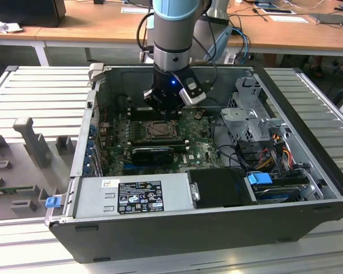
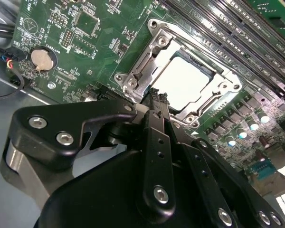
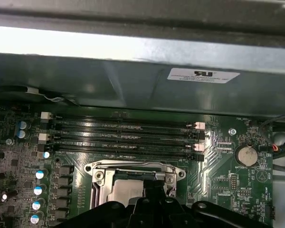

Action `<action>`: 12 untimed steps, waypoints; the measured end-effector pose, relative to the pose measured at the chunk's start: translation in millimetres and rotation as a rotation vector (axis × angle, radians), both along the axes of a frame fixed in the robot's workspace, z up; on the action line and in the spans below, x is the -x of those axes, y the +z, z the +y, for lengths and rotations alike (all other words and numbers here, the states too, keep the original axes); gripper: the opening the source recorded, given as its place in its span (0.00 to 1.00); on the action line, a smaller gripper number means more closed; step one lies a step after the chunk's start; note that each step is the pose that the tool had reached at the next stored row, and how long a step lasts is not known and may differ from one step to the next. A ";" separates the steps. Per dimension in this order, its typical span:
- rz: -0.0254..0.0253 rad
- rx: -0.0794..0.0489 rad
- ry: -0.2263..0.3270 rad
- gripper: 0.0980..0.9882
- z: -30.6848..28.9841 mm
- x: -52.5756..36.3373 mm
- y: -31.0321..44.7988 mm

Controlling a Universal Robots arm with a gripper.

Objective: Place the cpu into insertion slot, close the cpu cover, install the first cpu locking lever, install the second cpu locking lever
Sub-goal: 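Install the second cpu locking lever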

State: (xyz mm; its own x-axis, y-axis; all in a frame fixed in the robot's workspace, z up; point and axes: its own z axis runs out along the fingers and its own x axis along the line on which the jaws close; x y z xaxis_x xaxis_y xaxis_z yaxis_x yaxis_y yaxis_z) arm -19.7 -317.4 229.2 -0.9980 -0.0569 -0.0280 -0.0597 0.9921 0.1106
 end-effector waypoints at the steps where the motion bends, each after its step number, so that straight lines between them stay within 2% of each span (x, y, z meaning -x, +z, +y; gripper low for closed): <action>1: 0.0000 0.000 0.000 0.01 0.0 0.0 1.8; 4: 0.0000 0.000 0.000 0.01 0.0 0.0 5.9; 8: 0.0000 -0.001 0.000 0.01 -1.0 -0.1 6.8; 12: 0.0000 -0.005 0.000 0.01 -7.0 -0.1 6.7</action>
State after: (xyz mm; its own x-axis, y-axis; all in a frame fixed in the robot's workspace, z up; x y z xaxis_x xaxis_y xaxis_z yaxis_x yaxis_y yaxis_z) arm -19.7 -324.4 235.9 -0.9980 -0.0568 -0.0283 -0.0597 0.9915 0.1158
